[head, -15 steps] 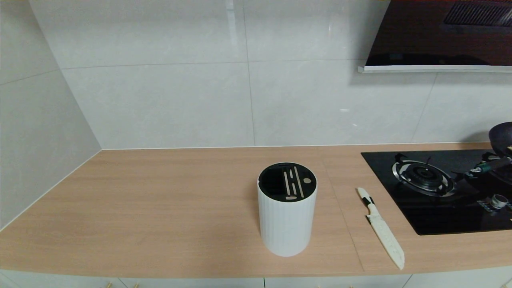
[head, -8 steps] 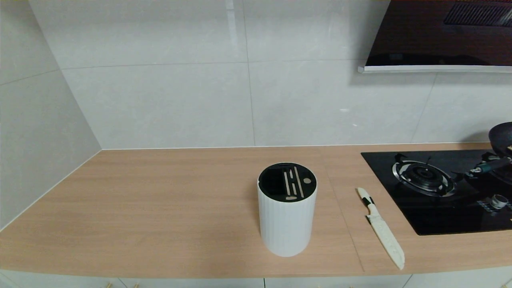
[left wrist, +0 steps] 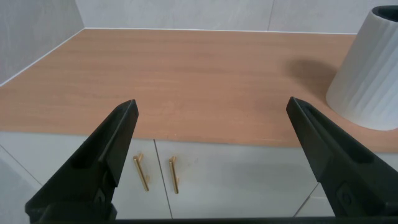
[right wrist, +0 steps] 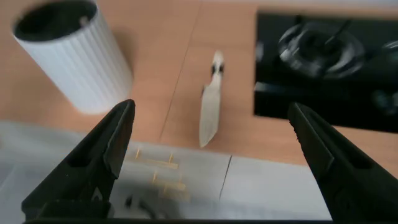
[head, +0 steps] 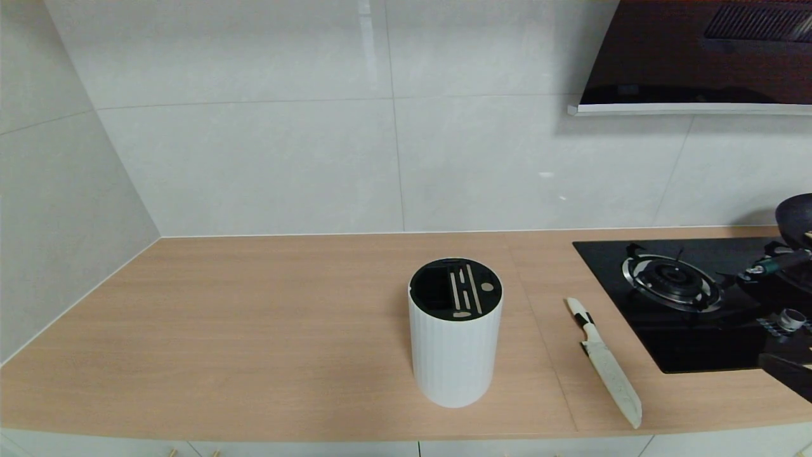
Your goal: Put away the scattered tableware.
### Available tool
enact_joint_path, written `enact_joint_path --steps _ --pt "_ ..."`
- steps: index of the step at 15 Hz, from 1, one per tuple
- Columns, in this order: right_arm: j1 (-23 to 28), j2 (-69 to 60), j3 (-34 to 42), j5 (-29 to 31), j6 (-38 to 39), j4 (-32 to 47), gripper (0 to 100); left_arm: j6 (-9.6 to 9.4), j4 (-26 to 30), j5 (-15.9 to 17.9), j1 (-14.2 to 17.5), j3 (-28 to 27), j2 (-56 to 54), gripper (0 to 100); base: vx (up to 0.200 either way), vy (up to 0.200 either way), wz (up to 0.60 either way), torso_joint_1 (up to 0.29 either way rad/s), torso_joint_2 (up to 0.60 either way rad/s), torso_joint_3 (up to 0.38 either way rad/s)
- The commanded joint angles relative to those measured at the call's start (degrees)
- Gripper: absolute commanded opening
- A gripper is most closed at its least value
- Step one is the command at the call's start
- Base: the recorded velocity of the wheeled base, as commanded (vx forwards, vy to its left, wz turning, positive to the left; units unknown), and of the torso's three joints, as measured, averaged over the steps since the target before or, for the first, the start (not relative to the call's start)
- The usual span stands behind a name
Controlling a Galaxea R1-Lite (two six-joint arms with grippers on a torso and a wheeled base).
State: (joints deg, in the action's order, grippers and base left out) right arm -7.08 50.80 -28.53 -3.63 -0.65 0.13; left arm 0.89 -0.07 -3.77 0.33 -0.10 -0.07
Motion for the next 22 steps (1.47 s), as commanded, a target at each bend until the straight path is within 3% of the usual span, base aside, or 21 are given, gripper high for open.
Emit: enact_joint_path --steps 1,5,8,12,18,22 --pt "-5.2 24.3 -7.9 1.3 -0.1 -0.2 100 -0.01 0.0 0.0 0.0 0.0 0.1 100 0.000 0.000 0.00 0.000 0.00 0.000" --pt "-5.8 42.0 -14.4 1.9 -0.6 -5.5 100 0.08 0.0 0.0 0.0 0.0 0.1 100 0.000 0.000 0.00 0.000 0.00 0.000" --pt "-5.7 50.4 -14.9 4.6 -0.5 -8.4 100 0.16 0.0 0.0 0.0 0.0 0.1 100 0.000 0.000 0.00 0.000 0.00 0.000" --pt "-5.6 62.4 -14.7 8.2 -0.6 -18.4 100 0.16 0.0 0.1 0.0 0.0 0.1 100 0.000 0.000 0.00 0.000 0.00 0.000" --pt "-2.8 70.9 -15.5 8.8 -0.6 -27.6 100 0.16 0.0 0.0 0.0 0.0 0.1 100 0.000 0.000 0.00 0.000 0.00 0.000" --pt "-2.8 73.7 -17.4 8.4 -0.6 -29.1 100 0.16 0.0 0.0 0.0 0.0 0.1 100 0.000 0.000 0.00 0.000 0.00 0.000"
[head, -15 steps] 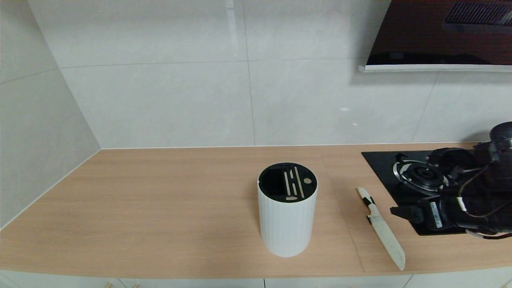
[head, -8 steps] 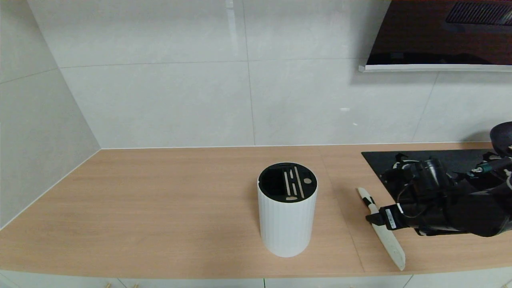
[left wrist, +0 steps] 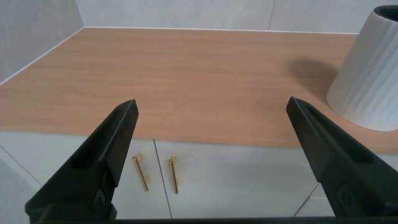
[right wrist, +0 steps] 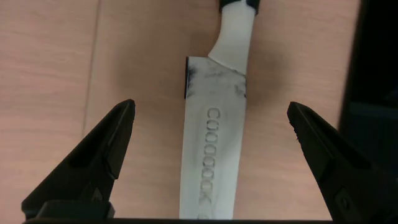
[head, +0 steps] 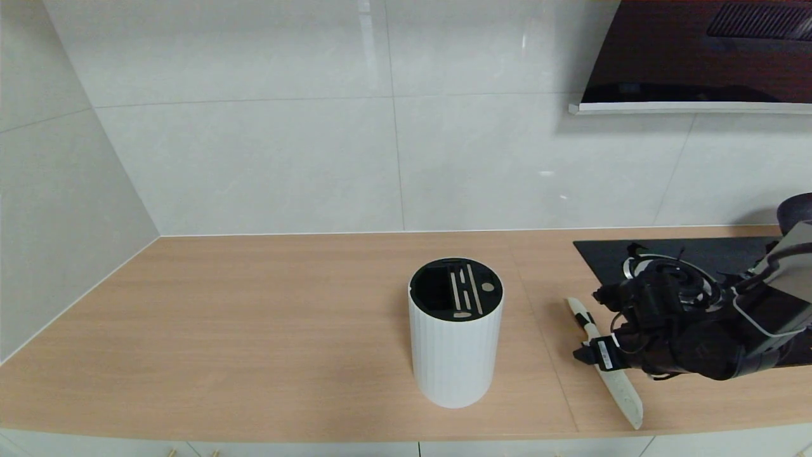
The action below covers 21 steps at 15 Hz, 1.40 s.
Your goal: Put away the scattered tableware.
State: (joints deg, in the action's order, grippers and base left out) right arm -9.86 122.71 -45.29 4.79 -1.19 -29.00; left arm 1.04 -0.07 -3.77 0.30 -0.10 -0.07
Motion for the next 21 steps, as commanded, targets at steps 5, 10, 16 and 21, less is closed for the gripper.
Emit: enact_joint_path --steps 5,10,16,21 --pt "0.0 2.7 -1.3 0.3 0.1 -0.4 100 0.02 0.0 0.0 0.0 0.0 0.1 100 0.000 0.000 0.00 0.000 0.00 0.000" --pt "0.0 3.4 -1.6 0.0 0.4 -1.3 100 0.02 0.0 0.0 0.0 0.0 0.1 100 0.000 0.000 0.00 0.000 0.00 0.000" --pt "0.8 4.4 -1.7 -0.1 0.4 -1.3 100 0.02 0.0 0.0 0.0 0.0 0.1 100 0.000 0.000 0.00 0.000 0.00 0.000" --pt "1.0 5.7 -1.9 0.0 0.3 -1.6 0 0.02 0.0 0.0 0.0 0.0 0.1 100 0.000 0.000 0.00 0.000 0.00 0.000"
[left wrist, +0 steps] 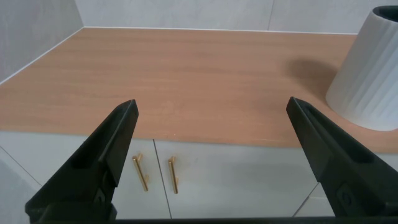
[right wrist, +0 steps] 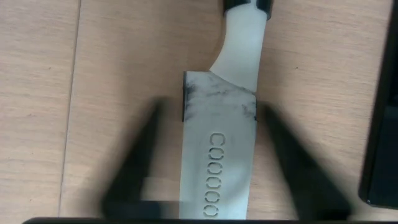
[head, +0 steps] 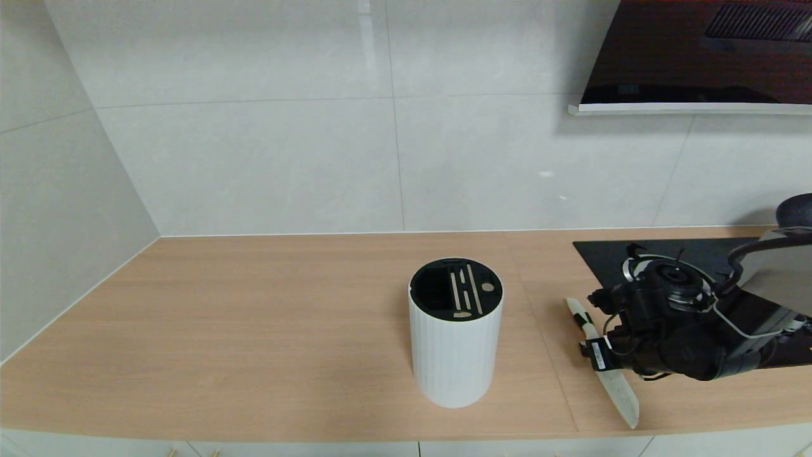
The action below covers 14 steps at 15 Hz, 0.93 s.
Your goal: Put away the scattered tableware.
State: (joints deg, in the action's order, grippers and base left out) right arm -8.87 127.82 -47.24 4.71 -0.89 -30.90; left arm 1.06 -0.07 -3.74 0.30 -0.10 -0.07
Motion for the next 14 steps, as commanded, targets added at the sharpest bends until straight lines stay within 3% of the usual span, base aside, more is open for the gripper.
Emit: enact_joint_path --steps 1,6,12,14 --pt "0.0 0.7 0.0 0.0 -0.1 0.2 0 0.08 0.0 0.0 0.0 0.0 0.1 100 0.000 0.000 0.00 0.000 0.00 0.000" --pt "0.0 -2.2 0.6 0.3 0.3 -0.4 0 0.08 0.0 0.0 0.0 0.0 0.1 100 0.000 0.000 0.00 0.000 0.00 0.000" --pt "-0.7 -23.6 4.6 -2.7 1.6 -1.7 0 -0.36 0.0 0.1 0.0 0.1 0.1 100 0.000 0.000 0.00 0.000 0.00 0.000" --pt "-3.5 -30.3 4.2 -1.7 1.7 0.8 0 -0.88 -0.4 -0.5 0.0 -0.7 0.1 100 0.000 0.000 0.00 0.000 0.00 0.000"
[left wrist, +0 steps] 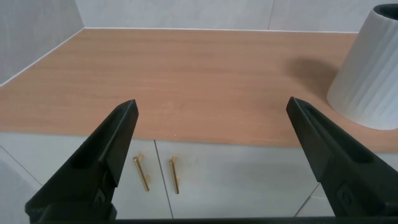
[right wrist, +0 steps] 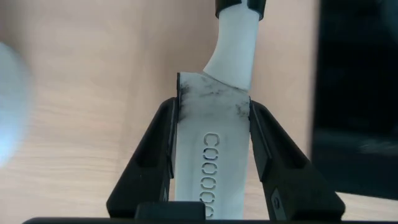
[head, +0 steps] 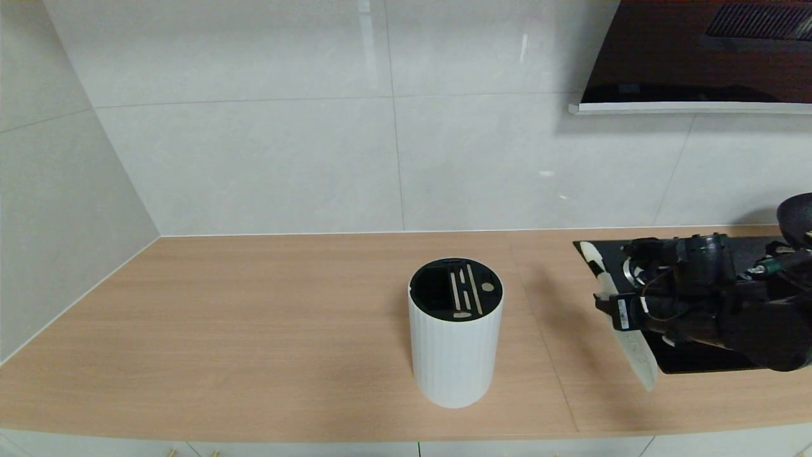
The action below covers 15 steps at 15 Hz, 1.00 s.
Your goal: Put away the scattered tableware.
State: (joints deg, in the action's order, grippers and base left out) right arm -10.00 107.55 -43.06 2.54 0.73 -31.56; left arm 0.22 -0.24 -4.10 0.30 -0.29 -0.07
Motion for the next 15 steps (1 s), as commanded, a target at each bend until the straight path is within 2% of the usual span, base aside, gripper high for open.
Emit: enact_joint_path --steps 1,2,3,4,6,7,8,9,10,11,12,13,14,15 --pt "-3.3 -12.1 -0.4 0.8 0.0 2.5 0 -0.75 -0.3 0.0 0.0 -1.6 0.1 100 0.000 0.000 0.00 0.000 0.00 0.000" --pt "-6.2 -15.3 -4.1 2.1 0.0 5.4 0 -1.19 1.4 1.9 -0.1 -8.2 1.7 100 0.000 0.000 0.00 0.000 0.00 0.000" --pt "-7.5 -16.0 -7.3 3.5 0.0 7.5 0 -1.27 3.5 4.5 -0.3 -12.4 5.9 100 0.000 0.000 0.00 0.000 0.00 0.000" --pt "-10.5 -16.5 -13.0 5.8 -0.1 10.4 0 -2.50 6.2 7.1 -0.3 -19.0 14.8 100 0.000 0.000 0.00 0.000 0.00 0.000" --pt "-15.4 -17.9 -18.1 8.1 0.0 13.9 0 -10.15 6.3 7.0 -0.2 -26.4 28.2 100 0.000 0.000 0.00 0.000 0.00 0.000" --pt "-16.8 -18.2 -18.3 8.5 0.0 14.1 0 -11.38 6.3 6.9 -0.2 -28.4 31.6 100 0.000 0.000 0.00 0.000 0.00 0.000" --pt "-19.6 -19.3 -17.9 9.0 0.1 14.1 0 -11.91 6.2 7.0 -0.3 -33.5 38.9 100 0.000 0.000 0.00 0.000 0.00 0.000" --pt "-23.0 -20.2 -17.9 8.9 1.6 14.0 0 -10.68 5.9 8.0 -0.7 -38.8 46.7 100 0.000 0.000 0.00 0.000 0.00 0.000" --pt "-25.7 -20.3 -17.5 9.1 3.4 14.0 0 -6.64 4.6 9.6 -3.2 -41.5 51.4 100 0.000 0.000 0.00 0.000 0.00 0.000" --pt "-27.4 -20.4 -16.2 9.0 4.8 13.9 0 -0.75 2.0 11.0 -7.8 -42.6 54.7 100 0.000 0.000 0.00 0.000 0.00 0.000" --pt "-28.8 -20.2 -15.6 9.1 5.2 13.9 0 7.87 -3.6 11.0 -12.7 -42.9 59.1 100 0.000 0.000 0.00 0.000 0.00 0.000" --pt "-30.4 -19.5 -15.2 9.1 5.3 13.9 0 15.69 -12.5 11.0 -15.9 -42.5 64.1 100 0.000 0.000 0.00 0.000 0.00 0.000" --pt "-31.2 -18.8 -14.9 9.1 5.3 13.9 0 17.97 -19.4 10.7 -17.6 -41.7 68.1 100 0.000 0.000 0.00 0.000 0.00 0.000" --pt "-32.8 -17.6 -14.7 9.2 5.3 13.9 0 17.89 -25.9 10.7 -17.7 -41.4 73.3 100 0.000 0.000 0.00 0.000 0.00 0.000"
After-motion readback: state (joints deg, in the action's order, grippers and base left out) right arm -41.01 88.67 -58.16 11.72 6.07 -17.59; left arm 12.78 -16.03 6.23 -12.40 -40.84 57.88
